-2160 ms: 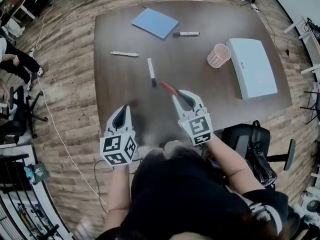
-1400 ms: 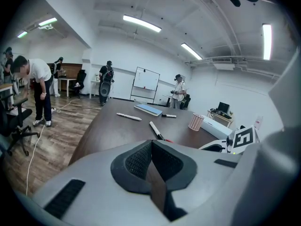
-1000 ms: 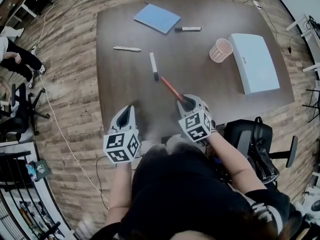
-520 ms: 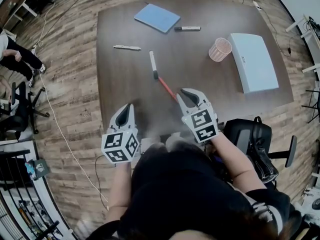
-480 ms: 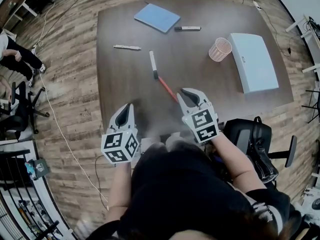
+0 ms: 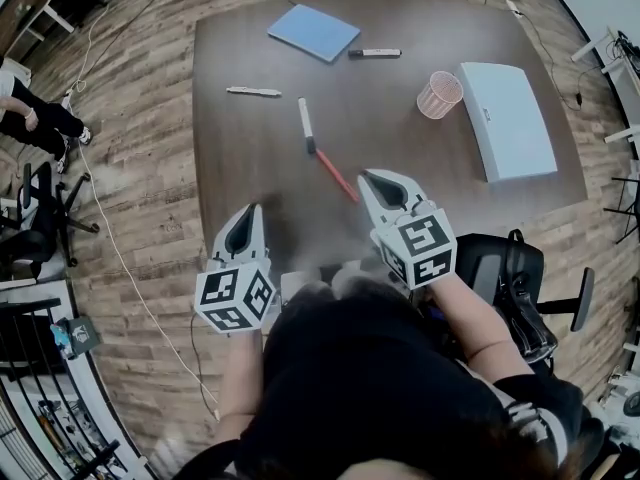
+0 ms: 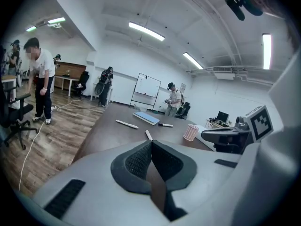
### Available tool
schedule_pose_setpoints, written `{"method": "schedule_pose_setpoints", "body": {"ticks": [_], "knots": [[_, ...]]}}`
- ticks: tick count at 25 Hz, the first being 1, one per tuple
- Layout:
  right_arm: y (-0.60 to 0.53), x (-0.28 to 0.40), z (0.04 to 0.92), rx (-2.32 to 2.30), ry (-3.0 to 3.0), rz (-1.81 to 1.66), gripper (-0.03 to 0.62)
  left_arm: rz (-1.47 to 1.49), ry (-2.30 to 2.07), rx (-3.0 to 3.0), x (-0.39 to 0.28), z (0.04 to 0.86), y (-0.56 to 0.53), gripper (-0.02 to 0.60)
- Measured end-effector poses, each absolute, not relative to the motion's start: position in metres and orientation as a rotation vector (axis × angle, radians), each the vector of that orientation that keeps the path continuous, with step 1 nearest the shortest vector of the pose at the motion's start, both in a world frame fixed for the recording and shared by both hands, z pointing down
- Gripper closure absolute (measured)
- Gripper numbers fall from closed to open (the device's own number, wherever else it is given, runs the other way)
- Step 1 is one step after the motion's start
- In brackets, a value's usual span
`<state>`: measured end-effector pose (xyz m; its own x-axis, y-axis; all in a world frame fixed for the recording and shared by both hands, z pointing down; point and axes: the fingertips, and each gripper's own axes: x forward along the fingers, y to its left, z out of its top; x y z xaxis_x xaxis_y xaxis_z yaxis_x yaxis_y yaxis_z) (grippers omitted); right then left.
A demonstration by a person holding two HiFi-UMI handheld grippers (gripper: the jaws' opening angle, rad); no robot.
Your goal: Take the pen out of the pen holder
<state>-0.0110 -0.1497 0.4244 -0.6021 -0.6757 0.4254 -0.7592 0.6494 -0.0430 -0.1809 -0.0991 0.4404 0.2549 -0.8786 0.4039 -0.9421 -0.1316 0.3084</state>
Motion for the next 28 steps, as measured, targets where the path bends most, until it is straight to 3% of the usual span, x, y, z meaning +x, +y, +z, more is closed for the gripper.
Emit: {"method": "schedule_pose_setpoints", "body": {"ticks": [28], "knots": [[-0.142, 0.004, 0.435, 1.203, -2.482, 0.450, 0.577, 0.195, -1.623, 2.055, -0.169, 0.439, -0.095, 0.554]]}}
